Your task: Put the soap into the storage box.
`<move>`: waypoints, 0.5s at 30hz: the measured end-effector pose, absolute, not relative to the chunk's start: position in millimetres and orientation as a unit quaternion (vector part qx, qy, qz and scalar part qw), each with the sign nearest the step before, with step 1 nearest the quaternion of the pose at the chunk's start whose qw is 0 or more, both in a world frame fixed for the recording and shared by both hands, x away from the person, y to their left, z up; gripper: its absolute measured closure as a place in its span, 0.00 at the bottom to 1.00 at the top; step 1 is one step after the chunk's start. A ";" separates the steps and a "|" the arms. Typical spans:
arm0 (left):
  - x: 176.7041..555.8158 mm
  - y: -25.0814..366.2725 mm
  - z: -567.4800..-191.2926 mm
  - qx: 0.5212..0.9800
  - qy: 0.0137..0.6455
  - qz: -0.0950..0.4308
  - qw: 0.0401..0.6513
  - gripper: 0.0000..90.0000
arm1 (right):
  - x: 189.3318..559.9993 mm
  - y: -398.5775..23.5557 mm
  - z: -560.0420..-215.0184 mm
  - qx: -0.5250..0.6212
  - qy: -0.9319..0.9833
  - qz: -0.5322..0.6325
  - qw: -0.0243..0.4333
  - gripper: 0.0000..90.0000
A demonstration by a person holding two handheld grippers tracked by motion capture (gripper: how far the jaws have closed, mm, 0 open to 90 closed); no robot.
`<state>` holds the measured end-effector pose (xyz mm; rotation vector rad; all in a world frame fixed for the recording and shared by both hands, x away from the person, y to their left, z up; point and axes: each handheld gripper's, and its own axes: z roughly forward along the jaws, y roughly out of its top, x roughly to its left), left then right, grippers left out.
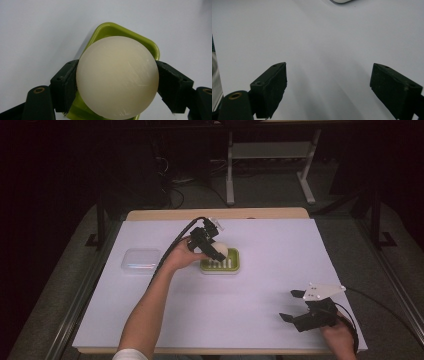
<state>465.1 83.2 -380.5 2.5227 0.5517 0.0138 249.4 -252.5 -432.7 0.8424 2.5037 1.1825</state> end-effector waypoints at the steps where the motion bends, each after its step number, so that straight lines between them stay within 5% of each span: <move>1: 465.6 82.9 -382.0 0.938 0.207 0.003 0.277 0.27 | 249.7 -252.6 -432.7 0.287 0.859 0.405 0.124 0.15; 15: 467.4 78.5 -390.4 0.942 0.210 -0.006 0.264 0.27 | 249.7 -251.8 -433.6 0.285 0.861 0.403 0.122 0.15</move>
